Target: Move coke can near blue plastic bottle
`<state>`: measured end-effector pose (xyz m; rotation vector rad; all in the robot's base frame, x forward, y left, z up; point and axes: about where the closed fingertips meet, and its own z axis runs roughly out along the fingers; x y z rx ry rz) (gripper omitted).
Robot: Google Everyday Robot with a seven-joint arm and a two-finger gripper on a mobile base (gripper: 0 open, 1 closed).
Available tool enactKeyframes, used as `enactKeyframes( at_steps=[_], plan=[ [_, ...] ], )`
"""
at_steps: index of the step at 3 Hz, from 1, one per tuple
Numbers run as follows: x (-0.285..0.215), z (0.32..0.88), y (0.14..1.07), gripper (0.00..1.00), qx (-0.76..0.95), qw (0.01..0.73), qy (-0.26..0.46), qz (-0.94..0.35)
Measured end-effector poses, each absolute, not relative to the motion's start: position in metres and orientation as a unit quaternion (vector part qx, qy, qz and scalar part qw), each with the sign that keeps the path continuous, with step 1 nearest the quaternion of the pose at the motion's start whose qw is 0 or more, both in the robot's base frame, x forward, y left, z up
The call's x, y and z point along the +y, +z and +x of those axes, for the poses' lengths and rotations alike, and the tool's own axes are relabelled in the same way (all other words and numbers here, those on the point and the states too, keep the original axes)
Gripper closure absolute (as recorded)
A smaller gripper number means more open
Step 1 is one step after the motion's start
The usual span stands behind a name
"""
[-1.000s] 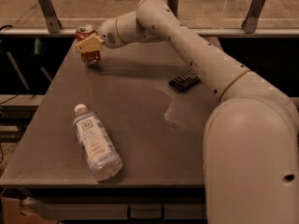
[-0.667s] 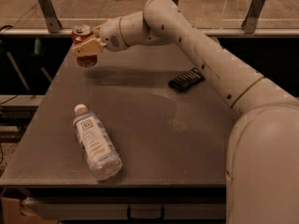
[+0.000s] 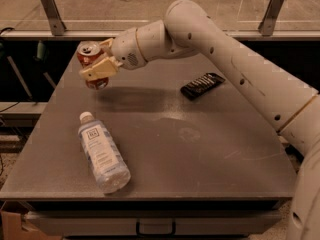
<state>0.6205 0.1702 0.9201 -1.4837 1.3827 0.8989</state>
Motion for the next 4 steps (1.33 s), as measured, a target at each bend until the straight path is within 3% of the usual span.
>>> enactKeyframes(
  at_steps=[1,2,4],
  plan=[
    [0.151,0.597,0.902,1.00,0.564,0.424,0.352,-0.615],
    [0.136,0.578,0.884,0.85,0.573,0.399,0.349,-0.625],
    [0.122,0.562,0.875,0.38,0.578,0.377,0.345,-0.636]
  ],
)
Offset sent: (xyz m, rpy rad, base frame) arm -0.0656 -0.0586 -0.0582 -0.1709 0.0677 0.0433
